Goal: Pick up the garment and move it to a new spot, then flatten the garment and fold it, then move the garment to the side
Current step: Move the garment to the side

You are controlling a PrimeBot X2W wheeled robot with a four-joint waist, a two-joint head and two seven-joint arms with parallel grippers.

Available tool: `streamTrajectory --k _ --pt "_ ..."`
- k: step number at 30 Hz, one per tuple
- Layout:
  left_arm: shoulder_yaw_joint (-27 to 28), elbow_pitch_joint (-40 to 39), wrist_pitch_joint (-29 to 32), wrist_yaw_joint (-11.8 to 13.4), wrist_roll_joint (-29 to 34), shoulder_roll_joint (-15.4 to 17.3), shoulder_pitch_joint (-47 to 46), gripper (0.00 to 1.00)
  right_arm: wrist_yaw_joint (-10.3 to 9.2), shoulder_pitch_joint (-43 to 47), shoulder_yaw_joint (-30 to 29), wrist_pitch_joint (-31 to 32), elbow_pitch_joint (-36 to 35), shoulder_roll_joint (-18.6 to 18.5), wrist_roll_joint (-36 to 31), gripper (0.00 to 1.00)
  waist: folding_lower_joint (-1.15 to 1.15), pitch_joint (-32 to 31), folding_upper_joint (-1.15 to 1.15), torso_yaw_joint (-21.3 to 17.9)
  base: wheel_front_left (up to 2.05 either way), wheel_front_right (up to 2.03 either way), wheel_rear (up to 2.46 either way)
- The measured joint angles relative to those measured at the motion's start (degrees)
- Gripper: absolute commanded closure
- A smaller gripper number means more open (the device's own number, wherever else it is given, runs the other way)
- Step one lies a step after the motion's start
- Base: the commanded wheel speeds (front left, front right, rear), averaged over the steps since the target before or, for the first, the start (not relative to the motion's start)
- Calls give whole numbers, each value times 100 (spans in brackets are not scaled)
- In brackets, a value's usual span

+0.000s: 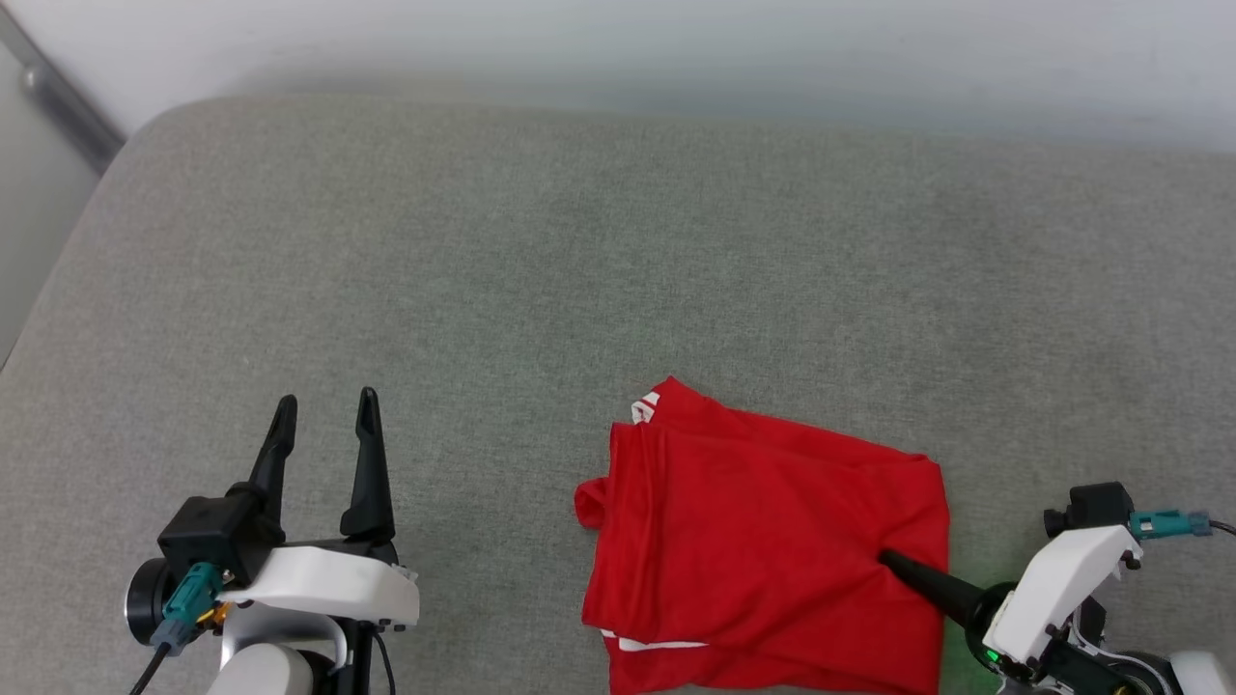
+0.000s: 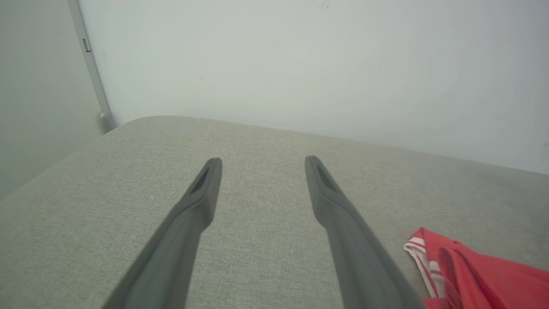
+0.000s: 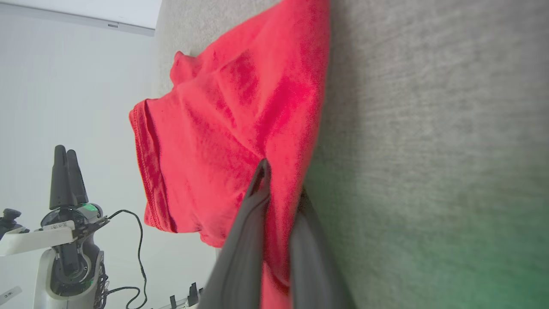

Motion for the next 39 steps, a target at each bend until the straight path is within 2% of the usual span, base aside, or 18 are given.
streamTrajectory --k 5,11,15,21,29,39 --pt "29 34 0 -44 43 -49 74 0 0 5 532 -453 -190 -543 -713 100 0 -242 0 -101 0 0 0" --pt "83 22 0 -46 89 -70 283 0 0 -196 1157 -510 -180 -1136 -2250 100 0 -515 0 -458 0 0 0" --pt "81 -79 -8 -59 101 -76 388 0 2 -378 1338 -456 -183 -1381 -3145 100 0 -631 0 -821 0 0 0" --pt "58 -319 -8 -105 159 -87 392 0 2 -763 1564 -533 -135 -1347 -3701 100 0 -640 0 -1493 0 0 0" --pt "-145 -699 145 -260 378 59 -119 0 2 -1685 1184 -1477 576 -1415 -4356 100 0 -164 0 -2294 0 0 0" --pt "-347 -1301 608 -487 711 354 -1128 0 2 -2976 -290 -2527 1735 -1555 -4994 100 0 1175 0 -2658 0 0 0"
